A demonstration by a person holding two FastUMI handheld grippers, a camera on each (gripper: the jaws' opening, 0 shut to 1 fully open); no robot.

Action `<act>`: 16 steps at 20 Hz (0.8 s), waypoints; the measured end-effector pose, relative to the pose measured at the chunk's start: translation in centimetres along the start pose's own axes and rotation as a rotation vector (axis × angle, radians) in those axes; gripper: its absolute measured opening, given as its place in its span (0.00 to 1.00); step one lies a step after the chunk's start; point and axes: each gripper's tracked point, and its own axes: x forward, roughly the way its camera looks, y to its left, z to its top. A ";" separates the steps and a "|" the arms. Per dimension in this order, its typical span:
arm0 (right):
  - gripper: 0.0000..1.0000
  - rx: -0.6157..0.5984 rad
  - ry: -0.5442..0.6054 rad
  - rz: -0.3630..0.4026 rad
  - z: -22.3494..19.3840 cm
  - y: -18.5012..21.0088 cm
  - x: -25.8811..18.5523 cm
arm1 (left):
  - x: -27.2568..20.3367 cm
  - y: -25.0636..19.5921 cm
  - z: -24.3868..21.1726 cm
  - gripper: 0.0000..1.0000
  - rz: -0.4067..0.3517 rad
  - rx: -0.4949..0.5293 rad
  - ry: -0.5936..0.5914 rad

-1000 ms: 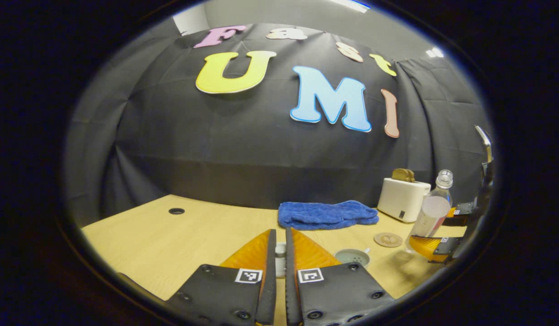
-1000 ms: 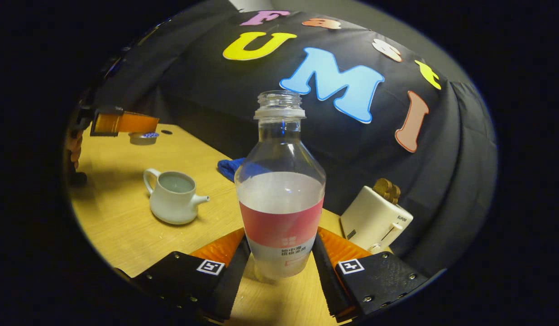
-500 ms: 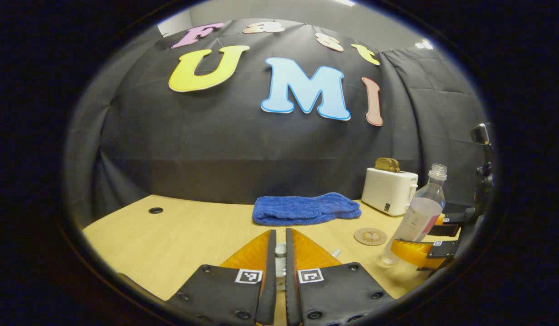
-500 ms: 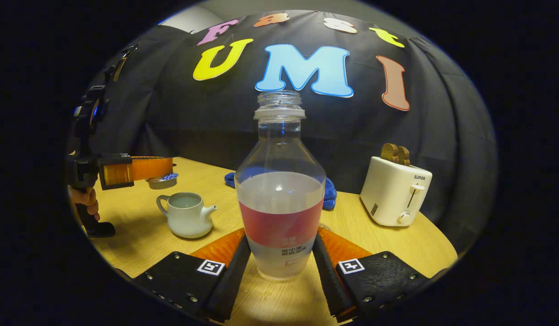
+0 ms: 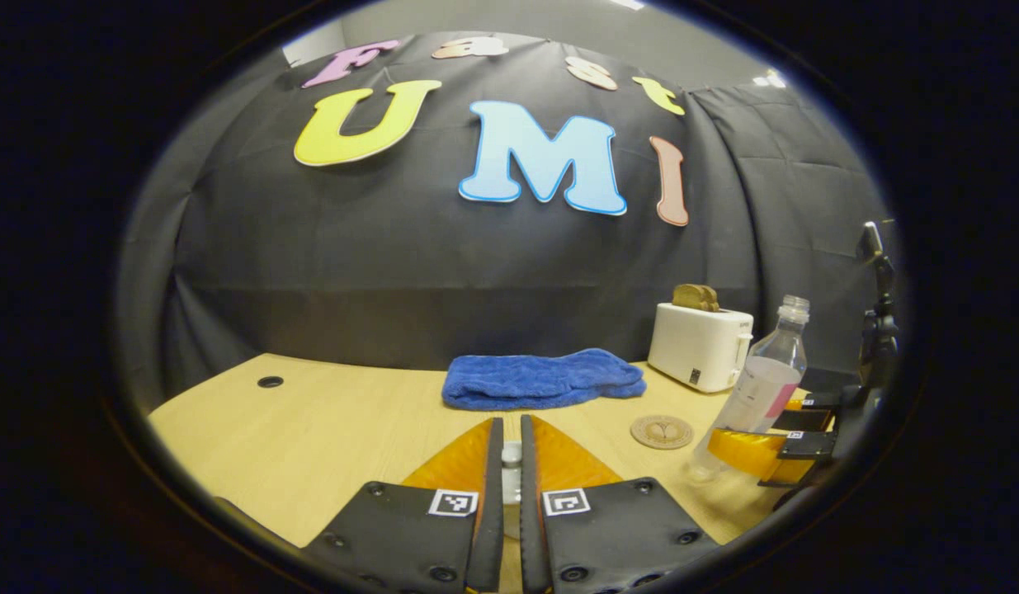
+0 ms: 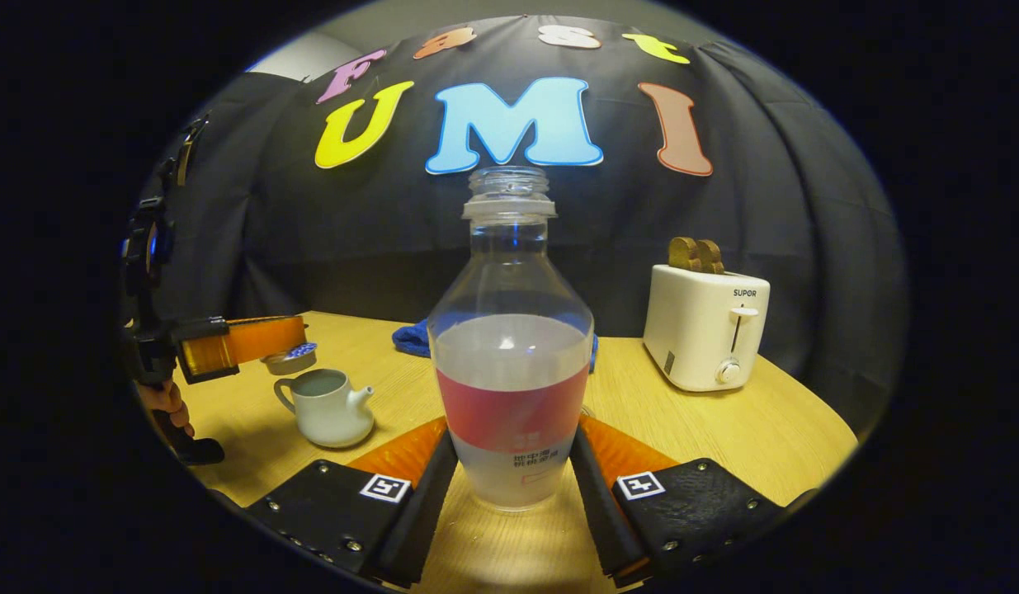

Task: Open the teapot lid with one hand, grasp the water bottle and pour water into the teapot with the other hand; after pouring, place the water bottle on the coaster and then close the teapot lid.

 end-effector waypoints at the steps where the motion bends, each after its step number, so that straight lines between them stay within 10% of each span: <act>1: 0.76 -0.004 0.012 -0.016 -0.2 -0.4 0.2 | 0.0 -0.1 0.1 0.15 -0.001 -0.003 -0.002; 16: 0.76 0.065 0.035 -0.057 2.8 -3.2 9.3 | -1.1 -1.1 0.9 0.15 -0.038 -0.044 -0.040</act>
